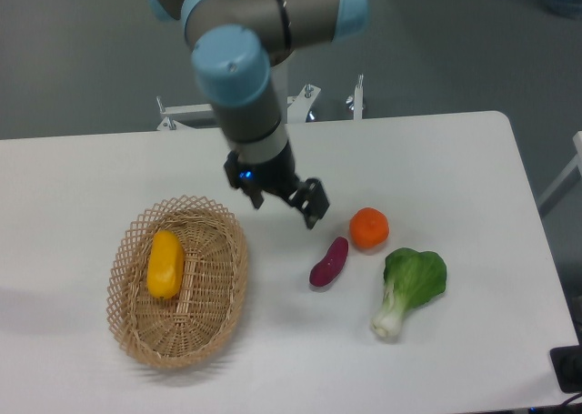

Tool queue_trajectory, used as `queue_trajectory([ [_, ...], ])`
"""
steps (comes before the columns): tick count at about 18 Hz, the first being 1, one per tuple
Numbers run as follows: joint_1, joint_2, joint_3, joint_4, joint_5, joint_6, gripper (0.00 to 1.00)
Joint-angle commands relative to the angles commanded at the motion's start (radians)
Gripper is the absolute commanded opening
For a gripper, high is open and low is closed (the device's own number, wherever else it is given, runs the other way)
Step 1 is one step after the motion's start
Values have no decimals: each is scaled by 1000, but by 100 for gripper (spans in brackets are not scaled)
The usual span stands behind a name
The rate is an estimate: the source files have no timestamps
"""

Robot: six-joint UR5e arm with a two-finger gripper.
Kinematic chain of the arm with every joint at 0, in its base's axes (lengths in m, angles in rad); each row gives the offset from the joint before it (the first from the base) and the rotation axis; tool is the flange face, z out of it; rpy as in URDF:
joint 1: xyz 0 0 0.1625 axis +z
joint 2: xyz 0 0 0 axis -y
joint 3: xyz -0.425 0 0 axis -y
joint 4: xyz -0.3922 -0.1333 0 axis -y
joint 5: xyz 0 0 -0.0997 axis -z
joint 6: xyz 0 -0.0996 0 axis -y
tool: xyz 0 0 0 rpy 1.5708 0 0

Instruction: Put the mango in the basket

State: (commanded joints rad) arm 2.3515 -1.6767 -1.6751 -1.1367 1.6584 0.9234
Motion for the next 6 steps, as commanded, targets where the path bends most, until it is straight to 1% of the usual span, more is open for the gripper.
queue_trajectory([
  [2, 15, 6, -2, 0, -9, 5, 100],
  [6, 18, 9, -2, -2, -16, 5, 100],
])
